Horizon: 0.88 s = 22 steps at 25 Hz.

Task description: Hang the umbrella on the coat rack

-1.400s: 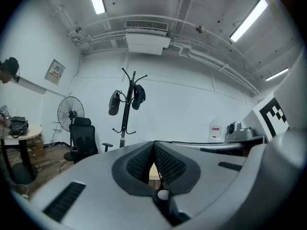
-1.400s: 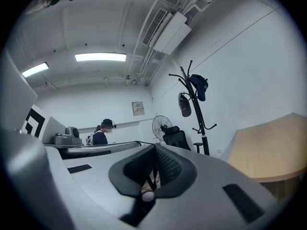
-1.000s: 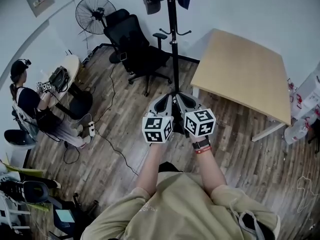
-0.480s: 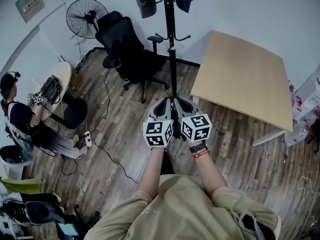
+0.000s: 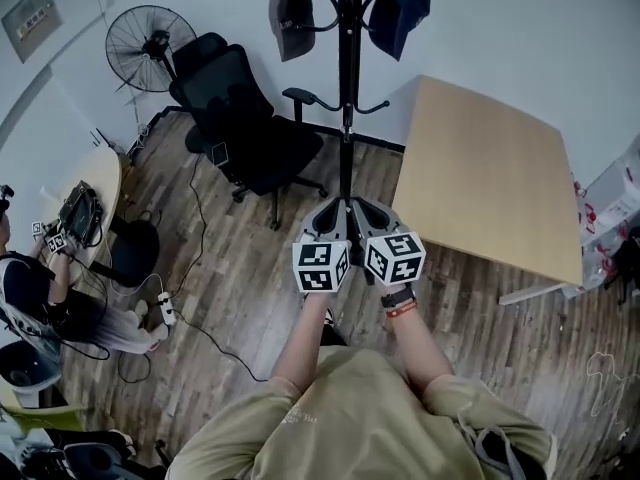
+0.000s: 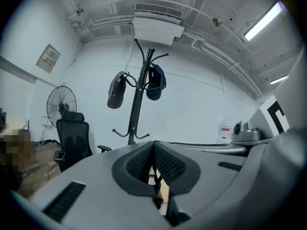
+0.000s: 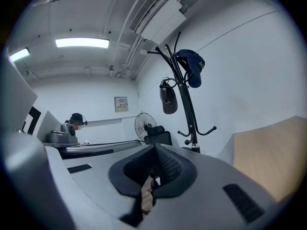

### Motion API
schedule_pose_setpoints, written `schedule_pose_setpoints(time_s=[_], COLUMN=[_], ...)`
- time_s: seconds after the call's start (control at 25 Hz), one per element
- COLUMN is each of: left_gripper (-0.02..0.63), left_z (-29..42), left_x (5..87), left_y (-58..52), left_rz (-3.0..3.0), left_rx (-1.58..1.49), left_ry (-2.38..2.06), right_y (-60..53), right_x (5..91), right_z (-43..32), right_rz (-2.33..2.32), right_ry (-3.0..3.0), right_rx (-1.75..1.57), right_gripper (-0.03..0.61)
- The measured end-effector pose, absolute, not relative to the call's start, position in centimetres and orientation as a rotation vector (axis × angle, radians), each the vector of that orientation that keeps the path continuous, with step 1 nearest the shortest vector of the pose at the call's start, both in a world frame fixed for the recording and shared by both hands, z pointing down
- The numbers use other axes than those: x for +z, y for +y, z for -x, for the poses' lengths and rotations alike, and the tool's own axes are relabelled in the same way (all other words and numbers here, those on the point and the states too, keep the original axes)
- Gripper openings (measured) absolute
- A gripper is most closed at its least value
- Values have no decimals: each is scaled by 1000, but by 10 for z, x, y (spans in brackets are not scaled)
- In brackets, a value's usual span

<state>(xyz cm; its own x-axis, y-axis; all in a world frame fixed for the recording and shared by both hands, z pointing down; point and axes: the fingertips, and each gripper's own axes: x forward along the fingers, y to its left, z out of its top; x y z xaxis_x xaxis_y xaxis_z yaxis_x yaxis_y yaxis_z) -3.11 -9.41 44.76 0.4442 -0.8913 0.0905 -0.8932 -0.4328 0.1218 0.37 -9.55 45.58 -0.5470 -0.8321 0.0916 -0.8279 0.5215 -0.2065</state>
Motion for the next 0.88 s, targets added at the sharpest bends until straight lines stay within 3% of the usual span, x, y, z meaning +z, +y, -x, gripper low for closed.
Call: schedule_pose_setpoints(time_s=[0.88], left_gripper=[23], left_z=[32], left_x=[480], left_y=[-325], left_rz=[-2681], left_rx=[132], left_ry=[-1279], right_y=[-322], right_x=[486], right_z=[-7], right_rz=[1789], right_ry=[2594], right_rx=[-369], right_gripper=[14])
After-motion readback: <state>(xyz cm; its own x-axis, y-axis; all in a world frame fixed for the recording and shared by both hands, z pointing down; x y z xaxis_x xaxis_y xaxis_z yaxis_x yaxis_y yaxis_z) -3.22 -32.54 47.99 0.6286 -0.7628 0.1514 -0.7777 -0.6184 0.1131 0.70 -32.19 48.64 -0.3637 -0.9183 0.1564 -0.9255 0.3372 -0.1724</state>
